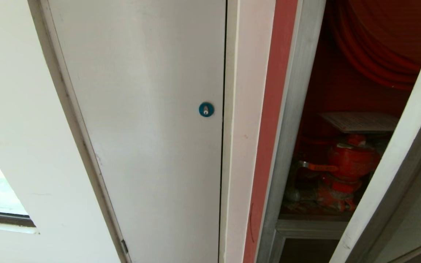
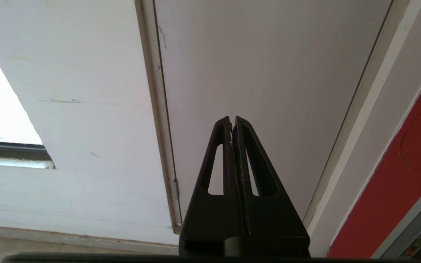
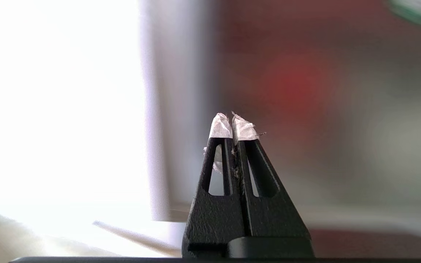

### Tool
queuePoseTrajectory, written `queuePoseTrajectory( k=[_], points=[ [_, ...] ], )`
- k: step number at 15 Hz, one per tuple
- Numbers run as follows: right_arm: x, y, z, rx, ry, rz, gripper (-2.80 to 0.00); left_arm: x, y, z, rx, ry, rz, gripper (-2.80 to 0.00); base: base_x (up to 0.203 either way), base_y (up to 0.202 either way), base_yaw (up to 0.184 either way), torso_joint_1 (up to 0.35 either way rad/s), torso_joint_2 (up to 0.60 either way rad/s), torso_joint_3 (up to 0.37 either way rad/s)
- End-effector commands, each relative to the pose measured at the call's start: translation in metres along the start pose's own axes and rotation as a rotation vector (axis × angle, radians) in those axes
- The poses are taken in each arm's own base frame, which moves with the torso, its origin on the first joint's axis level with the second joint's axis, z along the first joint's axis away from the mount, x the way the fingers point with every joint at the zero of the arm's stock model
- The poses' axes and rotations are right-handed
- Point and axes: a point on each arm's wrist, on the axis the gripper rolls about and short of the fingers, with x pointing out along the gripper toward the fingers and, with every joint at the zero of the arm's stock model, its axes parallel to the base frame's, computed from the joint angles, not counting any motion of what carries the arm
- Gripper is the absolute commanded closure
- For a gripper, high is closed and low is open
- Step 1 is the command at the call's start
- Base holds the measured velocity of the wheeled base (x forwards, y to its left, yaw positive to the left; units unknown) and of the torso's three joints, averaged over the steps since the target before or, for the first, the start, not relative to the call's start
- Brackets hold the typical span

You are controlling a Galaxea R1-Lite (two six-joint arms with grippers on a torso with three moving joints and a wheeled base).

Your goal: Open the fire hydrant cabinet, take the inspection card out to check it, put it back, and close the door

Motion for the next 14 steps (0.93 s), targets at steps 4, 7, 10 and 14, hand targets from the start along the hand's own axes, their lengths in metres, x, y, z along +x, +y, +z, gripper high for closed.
queuePoseTrajectory(
  k=[4,7,10,14],
  points=[
    [0.053,-0.004,0.065,0.159,0.158,0.341,0.0,0.0,0.0,0.0,-0.001,-0.002,0.0,0.0,0.0,0.0,0.0,0.0,0.0,0.0],
    [0.106,-0.015,0.083,0.213,0.24,0.4,0.0,0.0,0.0,0.0,-0.001,0.0,0.001,0.0,0.0,0.0,0.0,0.0,0.0,0.0],
    [0.142,-0.022,0.09,0.232,0.271,0.476,0.0,0.0,0.0,0.0,-0.001,0.0,0.001,0.0,0.0,0.0,0.0,0.0,0.0,0.0],
    [0.17,-0.026,0.084,0.236,0.316,0.527,0.0,0.0,0.0,0.0,-0.001,-0.002,0.001,0.0,0.0,0.0,0.0,0.0,0.0,0.0]
  ],
)
